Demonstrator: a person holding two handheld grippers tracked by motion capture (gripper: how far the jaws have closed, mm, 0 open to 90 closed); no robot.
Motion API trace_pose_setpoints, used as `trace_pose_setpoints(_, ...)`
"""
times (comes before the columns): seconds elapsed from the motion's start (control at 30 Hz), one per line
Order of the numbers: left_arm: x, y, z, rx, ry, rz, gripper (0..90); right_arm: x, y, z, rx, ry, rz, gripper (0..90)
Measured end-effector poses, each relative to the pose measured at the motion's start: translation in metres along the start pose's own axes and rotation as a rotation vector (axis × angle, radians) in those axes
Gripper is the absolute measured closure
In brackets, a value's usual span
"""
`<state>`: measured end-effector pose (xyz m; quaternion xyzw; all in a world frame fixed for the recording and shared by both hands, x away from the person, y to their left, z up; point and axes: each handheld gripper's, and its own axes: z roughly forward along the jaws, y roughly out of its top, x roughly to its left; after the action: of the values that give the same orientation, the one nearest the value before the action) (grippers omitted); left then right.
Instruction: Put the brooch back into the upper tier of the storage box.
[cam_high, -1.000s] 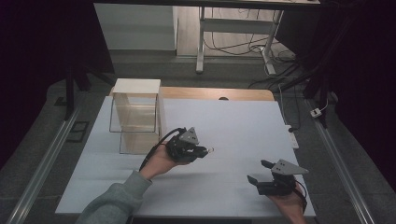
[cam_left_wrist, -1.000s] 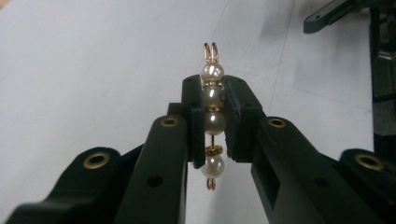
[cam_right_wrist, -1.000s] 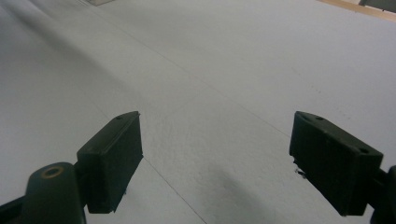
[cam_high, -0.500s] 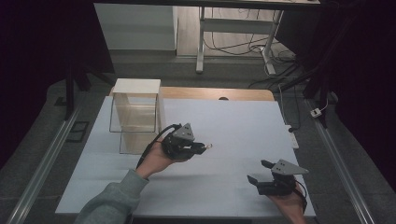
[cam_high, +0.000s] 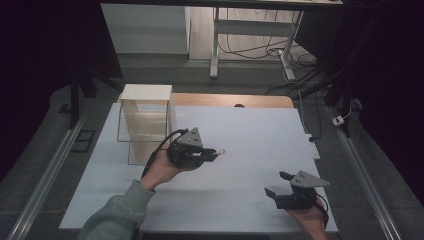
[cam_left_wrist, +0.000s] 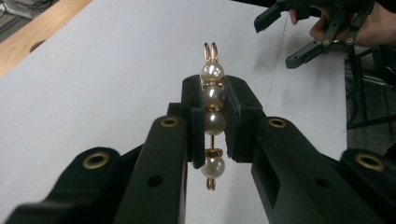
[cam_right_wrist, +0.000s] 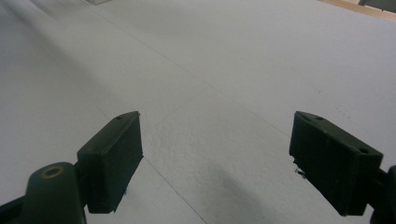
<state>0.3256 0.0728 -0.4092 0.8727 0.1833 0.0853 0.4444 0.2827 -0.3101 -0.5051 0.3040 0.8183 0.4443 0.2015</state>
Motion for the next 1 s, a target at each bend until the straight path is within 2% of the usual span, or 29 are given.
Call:
trace_pose_setpoints(0.43, 0.003, 0.002, -0.019, -0.050, 0.010, -0.015, 78.7, 0.000, 0.000, 0.000, 0.000, -0.002, 0.000, 16.8)
trace_pose_setpoints(0.6, 0.003, 0.003, -0.023, -0.066, -0.006, -0.025, 78.7, 0.000, 0.000, 0.000, 0.001, 0.000, 0.000, 16.8)
trace_pose_setpoints(0.77, 0.000, 0.005, -0.027, -0.068, -0.007, -0.013, 78.7, 0.000, 0.000, 0.000, 0.001, -0.002, 0.001, 16.8)
trace_pose_setpoints(1.0, -0.006, 0.011, -0.040, -0.104, 0.004, 0.008, 78.7, 0.000, 0.000, 0.000, -0.001, -0.002, 0.003, 16.8)
